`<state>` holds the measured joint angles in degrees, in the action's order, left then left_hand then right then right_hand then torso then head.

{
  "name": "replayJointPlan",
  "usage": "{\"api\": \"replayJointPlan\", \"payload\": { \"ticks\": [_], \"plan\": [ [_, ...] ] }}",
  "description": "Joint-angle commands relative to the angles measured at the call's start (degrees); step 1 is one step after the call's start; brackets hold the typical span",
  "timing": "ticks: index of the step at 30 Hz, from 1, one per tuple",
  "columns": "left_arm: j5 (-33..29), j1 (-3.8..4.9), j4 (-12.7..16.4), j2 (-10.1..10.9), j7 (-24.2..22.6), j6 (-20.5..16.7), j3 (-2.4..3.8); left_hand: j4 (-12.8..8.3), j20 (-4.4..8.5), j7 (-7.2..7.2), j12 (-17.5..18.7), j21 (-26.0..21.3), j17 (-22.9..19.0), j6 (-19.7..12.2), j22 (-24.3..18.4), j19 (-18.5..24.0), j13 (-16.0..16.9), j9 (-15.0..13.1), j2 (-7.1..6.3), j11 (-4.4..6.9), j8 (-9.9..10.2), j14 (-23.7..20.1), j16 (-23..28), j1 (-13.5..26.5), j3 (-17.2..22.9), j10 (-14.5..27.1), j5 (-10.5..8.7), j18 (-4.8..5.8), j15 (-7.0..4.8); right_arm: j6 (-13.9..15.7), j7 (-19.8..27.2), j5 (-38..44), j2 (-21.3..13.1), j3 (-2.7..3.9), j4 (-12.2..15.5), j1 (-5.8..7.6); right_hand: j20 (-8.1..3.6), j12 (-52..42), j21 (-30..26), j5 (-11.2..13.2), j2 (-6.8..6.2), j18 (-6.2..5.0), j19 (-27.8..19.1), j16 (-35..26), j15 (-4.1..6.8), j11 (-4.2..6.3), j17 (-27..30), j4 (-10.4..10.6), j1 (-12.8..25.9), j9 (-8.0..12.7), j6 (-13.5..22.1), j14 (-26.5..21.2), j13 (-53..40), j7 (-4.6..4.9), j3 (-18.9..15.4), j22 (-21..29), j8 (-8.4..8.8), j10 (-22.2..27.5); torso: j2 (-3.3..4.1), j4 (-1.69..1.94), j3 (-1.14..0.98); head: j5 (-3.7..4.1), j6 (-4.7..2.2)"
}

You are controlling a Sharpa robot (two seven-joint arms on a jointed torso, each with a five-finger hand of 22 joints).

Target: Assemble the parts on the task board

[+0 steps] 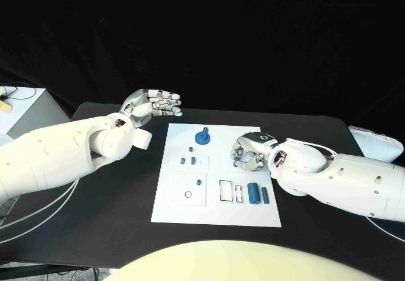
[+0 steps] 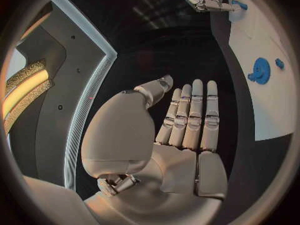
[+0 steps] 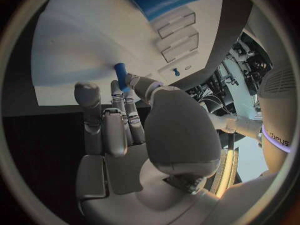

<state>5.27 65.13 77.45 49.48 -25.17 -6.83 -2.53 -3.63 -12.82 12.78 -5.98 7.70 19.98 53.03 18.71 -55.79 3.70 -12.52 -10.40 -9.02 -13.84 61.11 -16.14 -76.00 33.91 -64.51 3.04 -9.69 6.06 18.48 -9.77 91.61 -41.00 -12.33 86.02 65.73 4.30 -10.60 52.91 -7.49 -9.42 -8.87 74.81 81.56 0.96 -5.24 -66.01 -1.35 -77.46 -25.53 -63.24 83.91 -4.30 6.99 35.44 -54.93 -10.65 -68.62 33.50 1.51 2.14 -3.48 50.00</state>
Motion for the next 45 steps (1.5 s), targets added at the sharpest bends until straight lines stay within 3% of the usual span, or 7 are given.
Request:
{"api": "replayJointPlan", "payload": {
  "ticks": [1, 8, 14, 21, 32, 37, 45],
  "plan": [
    [0.0, 0.05, 0.1, -0.1, -0.3, 0.9, 0.05, -0.1, -0.1, -0.05, -0.4, 0.2, 0.1, -0.3, 0.1, 0.2, 0.0, 0.1, 0.36, 0.02, -0.3, -0.4, -0.3, 0.0, -0.3, 0.3, 0.25, -0.56, 0.1, 2.3, -0.8, 1.9, -0.2, 0.04, 0.7, -0.01, -0.03, -0.3, 0.5, 0.3, 1.19, 1.05, 0.4, 0.0, 0.5, 2.15, -0.1, -0.3, -1.8, -0.2, -0.4, 1.6, -0.8, 0.11, 0.1, -0.3, -0.29, -2.6, -0.02, 0.02, -0.02, 0.01, 0.0],
    [0.0, 0.05, 0.0, -0.2, -0.4, 0.9, 0.05, -0.1, -0.1, -0.05, -0.4, 0.2, 0.1, -0.3, 0.1, 0.2, 0.0, 0.1, 0.36, 0.02, -0.3, -0.4, -0.3, 0.0, -0.3, 0.3, 0.25, -0.56, 0.1, 3.7, -1.1, 2.0, -2.0, 0.26, 3.8, 0.35, -0.05, -0.4, 0.7, 0.3, 1.15, 1.08, 0.5, 0.0, 0.53, 2.17, -0.2, -0.4, -1.8, -0.2, -0.5, 1.6, -0.9, 0.09, 0.2, -0.5, -0.35, -2.7, -0.06, -0.03, 0.0, -0.16, 0.0],
    [0.1, 0.05, -0.1, -0.5, -0.4, 1.1, 0.05, 0.0, -0.13, -0.04, -0.5, 0.2, 0.2, -0.5, 0.1, 0.2, 0.0, 0.1, 0.35, -0.01, -0.5, -0.6, -0.6, 0.1, -0.3, 0.4, 0.25, -0.57, 0.13, 5.4, -1.6, 1.7, -4.7, 0.74, 8.4, 1.88, -0.07, -0.4, 0.9, 0.3, 1.1, 1.14, 0.6, 0.0, 0.55, 2.19, -0.2, -0.5, -1.8, -0.2, -0.5, 1.6, -0.9, 0.07, 0.2, -0.7, -0.41, -2.7, -0.24, 0.04, 0.2, -0.27, 0.0],
    [0.2, 0.03, -0.4, -0.9, -0.4, 1.3, 0.05, 0.0, -0.13, -0.04, -0.5, 0.2, 0.2, -0.5, 0.1, 0.2, 0.0, 0.1, 0.32, -0.01, -0.5, -0.6, -0.7, 0.1, -0.4, 0.4, 0.25, -0.57, 0.13, 6.3, -1.0, 1.1, -3.8, 1.06, 11.8, 2.39, -0.09, -0.3, 1.2, 0.3, 1.05, 1.17, 0.6, 0.0, 0.56, 2.21, -0.3, -0.5, -1.8, -0.3, -0.6, 1.6, -0.9, 0.06, 0.3, -0.9, -0.46, -2.8, -0.23, 0.02, 0.07, -0.48, 0.0],
    [0.2, 0.02, -0.7, -1.7, -0.4, 1.6, 0.04, 0.0, -0.14, -0.05, -0.5, 0.2, 0.2, -0.5, 0.1, 0.2, 0.0, 0.2, 0.32, -0.01, -0.6, -0.7, -0.7, 0.1, -0.3, 0.4, 0.27, -0.58, 0.13, 5.9, 0.8, 0.2, 3.9, 0.81, 11.8, 0.06, -0.15, -0.2, 0.8, -0.1, 1.0, 1.08, 0.4, -0.2, 0.59, 2.18, 0.2, -0.7, -1.7, -0.3, -0.5, 1.5, -0.9, 0.1, 0.5, -0.6, -0.51, -2.8, 0.02, 0.16, 0.09, -1.51, 0.0],
    [0.2, 0.02, -0.8, -2.0, -0.4, 1.7, 0.04, 0.0, -0.14, -0.05, -0.5, 0.2, 0.2, -0.5, 0.1, 0.2, 0.0, 0.2, 0.32, -0.01, -0.6, -0.7, -0.7, 0.1, -0.3, 0.4, 0.27, -0.58, 0.13, 4.9, 1.2, 0.5, 6.7, 0.47, 11.4, -1.44, -0.16, -0.1, 0.7, -0.2, 0.99, 1.06, 0.3, -0.2, 0.58, 2.17, 0.3, -0.8, -1.7, -0.3, -0.4, 1.5, -0.9, 0.12, 0.6, -0.6, -0.51, -2.8, -0.01, 0.05, 0.14, -2.89, 0.0],
    [0.2, 0.01, -1.0, -2.4, -0.4, 1.9, 0.04, 0.0, -0.14, -0.06, -0.5, 0.2, 0.2, -0.6, 0.1, 0.2, 0.0, 0.2, 0.34, 0.0, -0.6, -0.7, -0.7, 0.1, -0.3, 0.4, 0.27, -0.58, 0.13, 3.8, 0.4, 2.7, 8.7, -0.18, 9.7, -3.25, -0.17, -0.1, 0.6, -0.4, 0.98, 1.04, 0.3, -0.3, 0.57, 2.14, 0.4, -0.9, -1.7, -0.3, -0.3, 1.5, -0.9, 0.15, 0.7, -0.6, -0.51, -2.7, -0.03, 0.09, 0.07, -3.44, 0.0]
  ]
}}
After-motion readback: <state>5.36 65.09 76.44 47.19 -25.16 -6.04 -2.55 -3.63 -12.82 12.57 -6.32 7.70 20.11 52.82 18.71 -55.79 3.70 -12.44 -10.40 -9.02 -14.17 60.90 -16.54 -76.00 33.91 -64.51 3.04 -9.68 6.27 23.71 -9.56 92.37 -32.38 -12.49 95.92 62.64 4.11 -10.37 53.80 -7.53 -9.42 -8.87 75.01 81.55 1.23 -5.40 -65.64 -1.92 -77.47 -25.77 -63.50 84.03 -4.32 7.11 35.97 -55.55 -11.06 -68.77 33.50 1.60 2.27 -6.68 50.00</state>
